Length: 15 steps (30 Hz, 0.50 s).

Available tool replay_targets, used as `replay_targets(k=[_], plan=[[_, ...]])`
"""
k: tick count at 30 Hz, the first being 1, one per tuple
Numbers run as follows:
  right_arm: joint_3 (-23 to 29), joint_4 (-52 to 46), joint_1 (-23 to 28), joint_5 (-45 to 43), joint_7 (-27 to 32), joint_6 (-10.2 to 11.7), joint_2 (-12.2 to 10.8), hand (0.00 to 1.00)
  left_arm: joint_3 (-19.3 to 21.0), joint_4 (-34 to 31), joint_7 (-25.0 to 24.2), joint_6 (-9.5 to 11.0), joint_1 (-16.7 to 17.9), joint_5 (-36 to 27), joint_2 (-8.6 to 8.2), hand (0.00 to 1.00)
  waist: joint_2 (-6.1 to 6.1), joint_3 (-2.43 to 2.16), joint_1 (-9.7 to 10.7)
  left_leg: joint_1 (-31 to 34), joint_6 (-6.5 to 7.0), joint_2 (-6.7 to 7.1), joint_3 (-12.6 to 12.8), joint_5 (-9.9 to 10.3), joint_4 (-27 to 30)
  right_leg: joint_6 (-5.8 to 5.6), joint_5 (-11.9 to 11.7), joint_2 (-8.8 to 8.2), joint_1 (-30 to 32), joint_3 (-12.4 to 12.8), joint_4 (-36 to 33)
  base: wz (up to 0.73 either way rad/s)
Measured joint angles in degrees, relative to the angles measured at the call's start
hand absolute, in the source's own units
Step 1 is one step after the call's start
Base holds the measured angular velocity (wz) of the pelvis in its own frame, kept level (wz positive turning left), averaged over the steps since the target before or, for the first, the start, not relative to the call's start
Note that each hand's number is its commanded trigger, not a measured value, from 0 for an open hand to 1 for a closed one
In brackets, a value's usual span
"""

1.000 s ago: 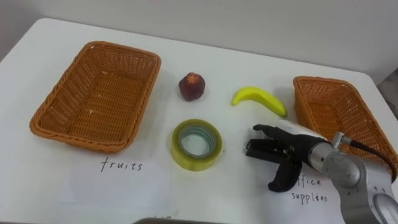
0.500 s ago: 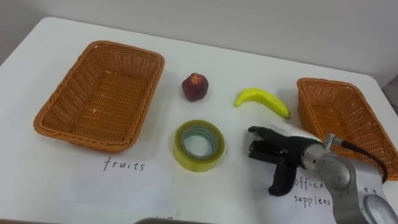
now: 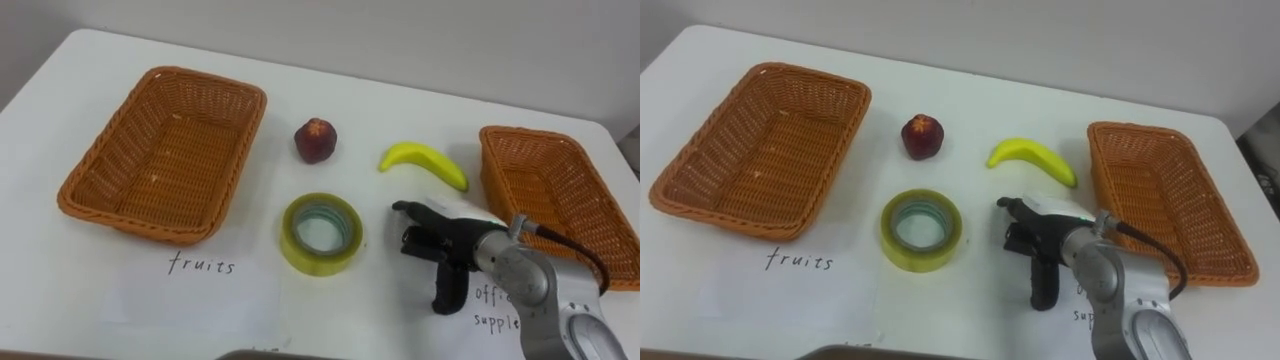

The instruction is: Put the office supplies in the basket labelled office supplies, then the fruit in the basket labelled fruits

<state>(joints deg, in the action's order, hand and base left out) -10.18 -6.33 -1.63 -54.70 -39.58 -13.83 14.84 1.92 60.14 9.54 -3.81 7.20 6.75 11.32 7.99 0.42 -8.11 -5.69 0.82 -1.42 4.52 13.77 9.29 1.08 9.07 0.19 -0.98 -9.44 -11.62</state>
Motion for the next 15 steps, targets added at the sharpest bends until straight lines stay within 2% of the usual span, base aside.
replay_targets(k=[8, 15], plan=[[0.11, -0.01, 0.44, -0.7, 0.35, -0.08, -0.21, 0.0, 0.0, -0.34, 0.29, 0.02, 0.16, -0.43, -0.4, 0.0, -0.24, -0.16, 0.2, -0.05, 0.0, 0.01, 0.0, 0.0, 0.34, -0.01, -0.14, -0.1, -0.18, -0.12, 0.03, 0.0], [0.2, 0.69, 0.61, -0.54, 1.71, -1.36, -0.16, 0.0, 0.06, -0.92, 1.12, -0.75, 0.49, -0.44, -0.39, 0.0, -0.18, -0.22, 0.43, -0.1, 0.08, 0.02, -0.22, -0.05, 0.34, 0.01, -0.4, -0.16, -0.24, -0.28, 0.0, 0.0]])
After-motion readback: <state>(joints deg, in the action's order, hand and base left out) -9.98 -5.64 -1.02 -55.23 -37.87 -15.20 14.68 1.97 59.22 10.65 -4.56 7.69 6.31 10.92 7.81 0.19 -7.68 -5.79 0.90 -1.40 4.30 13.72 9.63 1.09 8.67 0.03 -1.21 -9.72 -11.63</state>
